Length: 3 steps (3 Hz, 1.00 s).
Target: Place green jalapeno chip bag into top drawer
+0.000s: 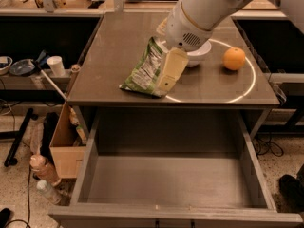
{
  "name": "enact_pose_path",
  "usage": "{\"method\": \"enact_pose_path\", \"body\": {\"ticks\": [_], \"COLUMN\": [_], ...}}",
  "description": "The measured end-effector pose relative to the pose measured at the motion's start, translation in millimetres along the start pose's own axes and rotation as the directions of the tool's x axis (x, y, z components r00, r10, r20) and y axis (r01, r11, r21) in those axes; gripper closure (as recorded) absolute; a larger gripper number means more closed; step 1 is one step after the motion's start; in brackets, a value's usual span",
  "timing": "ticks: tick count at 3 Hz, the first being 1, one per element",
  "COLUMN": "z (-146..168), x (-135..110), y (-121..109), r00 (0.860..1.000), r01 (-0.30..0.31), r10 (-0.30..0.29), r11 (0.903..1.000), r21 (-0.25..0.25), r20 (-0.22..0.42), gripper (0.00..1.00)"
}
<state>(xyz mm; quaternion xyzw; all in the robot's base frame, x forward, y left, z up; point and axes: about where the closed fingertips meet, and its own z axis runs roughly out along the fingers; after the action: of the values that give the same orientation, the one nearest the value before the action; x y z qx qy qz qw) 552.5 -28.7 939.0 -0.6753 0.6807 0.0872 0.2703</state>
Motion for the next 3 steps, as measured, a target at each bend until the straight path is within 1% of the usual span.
{"method": "enact_pose_path", "body": {"ticks": [1,2,3], "z": [20.3,43.6,43.6], "x": [-22.2,-30.8,-30.8], "y": [-11.1,-25.7,-25.7], "r00": [0.999,0.996,0.996], "r01": [0.04,0.079,0.079], "r10": [-0.04,-0.076,-0.076], "r11": [0.9992,0.9951,0.9951], "r21": [0.001,0.059,0.059], "r20": [0.011,-0.042,-0.042], "gripper": [0.0,0.0,0.0]}}
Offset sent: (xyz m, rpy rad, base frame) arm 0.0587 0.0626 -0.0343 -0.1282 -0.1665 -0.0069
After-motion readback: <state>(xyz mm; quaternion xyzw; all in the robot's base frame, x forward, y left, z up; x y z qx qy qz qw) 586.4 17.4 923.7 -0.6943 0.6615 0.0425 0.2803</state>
